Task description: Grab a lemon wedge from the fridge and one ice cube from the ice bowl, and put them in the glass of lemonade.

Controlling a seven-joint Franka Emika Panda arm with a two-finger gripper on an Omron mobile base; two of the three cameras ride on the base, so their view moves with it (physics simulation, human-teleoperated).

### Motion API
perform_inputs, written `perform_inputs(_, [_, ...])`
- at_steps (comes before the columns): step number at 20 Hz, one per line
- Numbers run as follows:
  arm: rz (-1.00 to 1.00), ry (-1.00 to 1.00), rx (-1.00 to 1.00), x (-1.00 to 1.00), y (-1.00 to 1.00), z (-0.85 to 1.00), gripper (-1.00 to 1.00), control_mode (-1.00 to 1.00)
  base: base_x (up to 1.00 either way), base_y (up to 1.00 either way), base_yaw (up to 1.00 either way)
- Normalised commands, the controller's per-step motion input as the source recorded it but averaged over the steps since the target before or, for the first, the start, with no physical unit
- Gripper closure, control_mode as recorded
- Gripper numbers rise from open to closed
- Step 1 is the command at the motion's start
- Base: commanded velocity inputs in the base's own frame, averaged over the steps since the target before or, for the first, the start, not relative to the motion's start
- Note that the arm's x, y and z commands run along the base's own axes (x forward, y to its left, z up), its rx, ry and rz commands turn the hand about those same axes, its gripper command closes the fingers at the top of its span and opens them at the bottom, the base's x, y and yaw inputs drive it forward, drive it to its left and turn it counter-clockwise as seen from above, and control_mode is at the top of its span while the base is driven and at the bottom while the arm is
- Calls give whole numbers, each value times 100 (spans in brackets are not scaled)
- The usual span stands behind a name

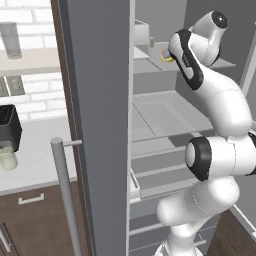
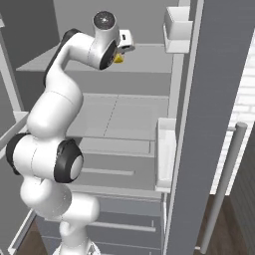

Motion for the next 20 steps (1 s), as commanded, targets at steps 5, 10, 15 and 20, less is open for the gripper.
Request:
perform_inputs(5, [0,7,0,48,0,12,-100,-100,0,0,0])
perform_inputs(10, [0,3,0,47,0,-20,-100,-100,0,0,0])
perform_inputs(15, [0,11,1,5,-15,0,-100,-100,0,0,0])
perform_inputs(20, [3,15,4,0,-18,0,-100,-100,0,0,0])
